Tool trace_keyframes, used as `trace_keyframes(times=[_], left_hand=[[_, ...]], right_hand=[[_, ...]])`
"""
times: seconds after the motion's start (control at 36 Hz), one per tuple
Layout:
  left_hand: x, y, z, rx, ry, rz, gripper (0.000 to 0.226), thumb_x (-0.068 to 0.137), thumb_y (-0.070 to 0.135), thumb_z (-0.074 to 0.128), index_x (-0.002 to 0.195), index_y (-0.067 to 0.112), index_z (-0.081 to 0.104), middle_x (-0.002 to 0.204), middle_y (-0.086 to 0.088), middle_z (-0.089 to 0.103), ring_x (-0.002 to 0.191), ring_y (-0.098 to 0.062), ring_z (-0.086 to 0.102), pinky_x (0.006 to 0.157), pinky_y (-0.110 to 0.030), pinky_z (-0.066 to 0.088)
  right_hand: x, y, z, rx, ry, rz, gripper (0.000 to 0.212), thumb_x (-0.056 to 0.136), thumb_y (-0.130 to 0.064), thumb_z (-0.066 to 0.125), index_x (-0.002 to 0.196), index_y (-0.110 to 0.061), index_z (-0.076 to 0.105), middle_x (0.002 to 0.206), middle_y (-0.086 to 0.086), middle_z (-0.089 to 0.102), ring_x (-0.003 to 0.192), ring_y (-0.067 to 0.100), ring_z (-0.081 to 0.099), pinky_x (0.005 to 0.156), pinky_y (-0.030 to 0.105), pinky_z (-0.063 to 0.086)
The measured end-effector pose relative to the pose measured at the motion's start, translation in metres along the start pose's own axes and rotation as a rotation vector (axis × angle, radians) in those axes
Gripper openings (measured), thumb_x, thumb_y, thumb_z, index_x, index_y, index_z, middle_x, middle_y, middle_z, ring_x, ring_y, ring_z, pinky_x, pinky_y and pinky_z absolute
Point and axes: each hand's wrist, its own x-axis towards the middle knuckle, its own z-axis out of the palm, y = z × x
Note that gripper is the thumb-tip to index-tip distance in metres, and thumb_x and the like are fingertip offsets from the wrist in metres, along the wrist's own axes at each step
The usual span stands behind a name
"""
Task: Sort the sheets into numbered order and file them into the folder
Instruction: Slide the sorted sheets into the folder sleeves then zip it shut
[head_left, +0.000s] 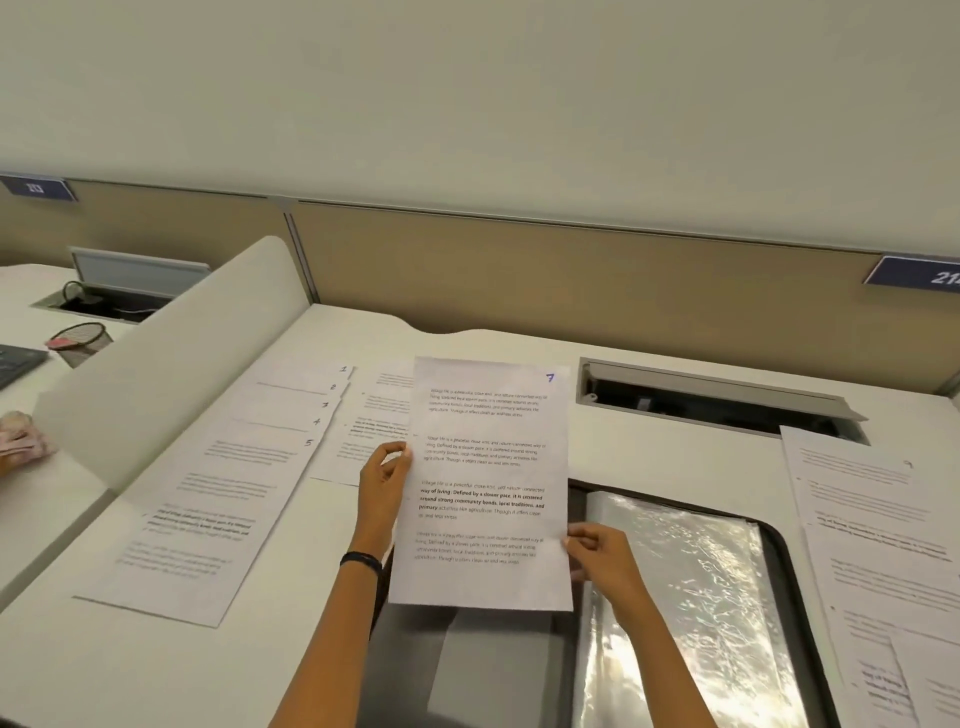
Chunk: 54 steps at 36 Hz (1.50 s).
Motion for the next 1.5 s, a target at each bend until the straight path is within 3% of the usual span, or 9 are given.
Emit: trace_keyframes(times=[0.19,0.31,0.47,0.67,0.83,0.94,1.06,1.31,1.5], left_hand=[[0.009,-0.027,-0.039,0.138,-0.176,-0.114,0.025,0.093,0.021,0.059,0.118,0.018,0.056,0.104,-0.003,0.071,0.092,-0.020,0.070,0.070,-0.024,0.056],[0.016,-0.032,-0.057,0.186,-0.154,-0.168,0.023,0.094,0.019,0.057,0.118,0.018,0.057,0.099,0.000,0.070,0.092,-0.021,0.068,0.065,-0.018,0.053],[0.029,-0.037,-0.082,0.239,-0.073,-0.190,0.019,0.096,0.018,0.056,0.115,0.016,0.055,0.087,0.008,0.066,0.078,-0.006,0.062,0.059,-0.011,0.047],[0.048,-0.044,-0.116,0.276,-0.073,-0.240,0.025,0.095,0.016,0.057,0.120,0.015,0.055,0.099,-0.008,0.065,0.098,-0.023,0.062,0.058,-0.022,0.053],[0.058,-0.060,-0.121,0.646,0.077,0.076,0.030,0.088,0.009,0.065,0.119,0.008,0.061,0.124,-0.014,0.057,0.118,-0.031,0.050,0.102,-0.037,0.037],[0.052,-0.068,-0.104,0.749,-0.104,0.189,0.037,0.092,0.014,0.061,0.128,0.013,0.055,0.140,-0.009,0.046,0.132,-0.026,0.038,0.108,-0.026,0.024],[0.051,-0.075,-0.086,0.759,-0.251,0.150,0.041,0.097,0.022,0.052,0.138,0.017,0.046,0.150,-0.004,0.036,0.139,-0.022,0.030,0.113,-0.026,0.017],[0.059,-0.086,-0.067,0.941,-0.334,0.026,0.051,0.102,0.034,0.039,0.149,0.019,0.026,0.156,-0.002,0.024,0.144,-0.020,0.022,0.116,-0.029,0.012],[0.066,-0.093,-0.064,1.034,-0.349,0.045,0.052,0.101,0.034,0.040,0.149,0.019,0.027,0.157,-0.003,0.021,0.145,-0.022,0.019,0.116,-0.032,0.012]], right_hand=[[0.017,0.006,0.033,-0.029,0.010,0.037,0.021,0.090,0.000,0.057,0.079,-0.015,0.066,0.083,0.005,0.071,0.072,0.012,0.068,0.058,0.023,0.056],[0.030,0.008,0.056,-0.015,0.030,0.074,0.021,0.089,0.002,0.057,0.079,-0.014,0.065,0.083,0.006,0.070,0.072,0.012,0.067,0.054,0.021,0.054],[0.051,0.005,0.090,0.017,0.023,0.150,0.016,0.089,0.006,0.055,0.082,-0.006,0.063,0.083,0.009,0.068,0.068,0.016,0.065,0.046,0.018,0.049],[0.073,0.004,0.123,0.039,0.019,0.161,0.017,0.088,0.008,0.053,0.099,0.006,0.066,0.094,0.017,0.070,0.074,0.023,0.069,0.050,0.023,0.053],[0.086,-0.005,0.152,0.053,0.025,0.168,0.013,0.088,0.010,0.052,0.092,0.002,0.062,0.089,0.015,0.067,0.067,0.019,0.065,0.046,0.019,0.051],[0.094,-0.009,0.169,0.063,0.022,0.169,0.017,0.088,0.008,0.052,0.082,-0.005,0.061,0.088,0.013,0.066,0.070,0.020,0.065,0.047,0.020,0.052],[0.098,-0.010,0.182,0.051,-0.008,0.157,0.018,0.088,0.009,0.050,0.083,-0.002,0.063,0.088,0.014,0.067,0.069,0.018,0.066,0.049,0.020,0.053],[0.098,-0.004,0.187,0.009,-0.142,0.065,0.033,0.088,0.007,0.050,0.114,-0.006,0.063,0.094,0.013,0.070,0.088,0.018,0.068,0.072,0.020,0.056],[0.095,0.006,0.164,-0.152,-0.124,-0.019,0.027,0.092,0.000,0.047,0.115,-0.010,0.058,0.098,0.006,0.066,0.083,0.013,0.064,0.070,0.015,0.052]])
